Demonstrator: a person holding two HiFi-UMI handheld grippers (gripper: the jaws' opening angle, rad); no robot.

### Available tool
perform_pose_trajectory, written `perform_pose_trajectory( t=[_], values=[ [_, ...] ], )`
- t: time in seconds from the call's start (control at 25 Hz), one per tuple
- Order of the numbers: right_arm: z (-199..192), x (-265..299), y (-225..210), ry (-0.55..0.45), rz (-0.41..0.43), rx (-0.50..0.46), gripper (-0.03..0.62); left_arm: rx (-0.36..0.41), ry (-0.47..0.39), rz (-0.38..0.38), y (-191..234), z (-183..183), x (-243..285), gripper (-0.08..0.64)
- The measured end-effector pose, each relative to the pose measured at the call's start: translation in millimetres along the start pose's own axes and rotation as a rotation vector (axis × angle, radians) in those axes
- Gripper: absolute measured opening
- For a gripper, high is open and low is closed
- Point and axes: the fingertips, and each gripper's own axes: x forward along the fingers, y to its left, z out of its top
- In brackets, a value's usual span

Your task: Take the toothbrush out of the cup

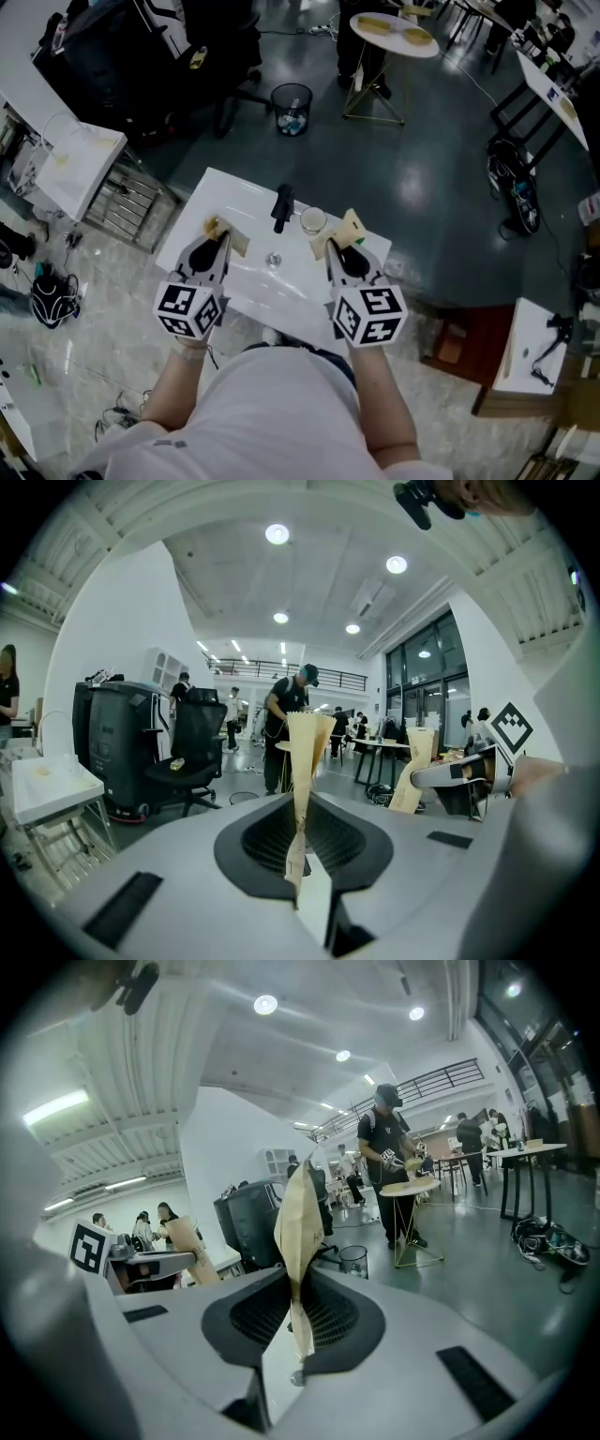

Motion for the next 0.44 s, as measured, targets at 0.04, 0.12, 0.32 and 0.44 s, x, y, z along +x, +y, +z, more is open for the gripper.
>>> perform_pose_trajectory(
  t=[0.04,0.12,0.32,0.44],
  values=[
    [1.1,-0.3,-0.8,-0.001,-0.002,0.001,0.051,0.001,-0.001,-0.001,-0.3,1.0,0.8,0.037],
    [2.2,-1.2,-1.8,-0.002,-0.006,0.002,0.051,0.001,-0.003,-0.004,-0.7,2.5,1.6,0.037],
    [0.8,-3.3,-5.0,-0.001,-0.017,0.002,0.051,0.001,-0.003,-0.010,-1.3,1.5,3.3,0.037],
    [0.9,-4.3,-9.9,0.000,-0.024,0.002,0.051,0.000,0.000,-0.011,-3.1,0.5,6.6,0.037]
  ],
)
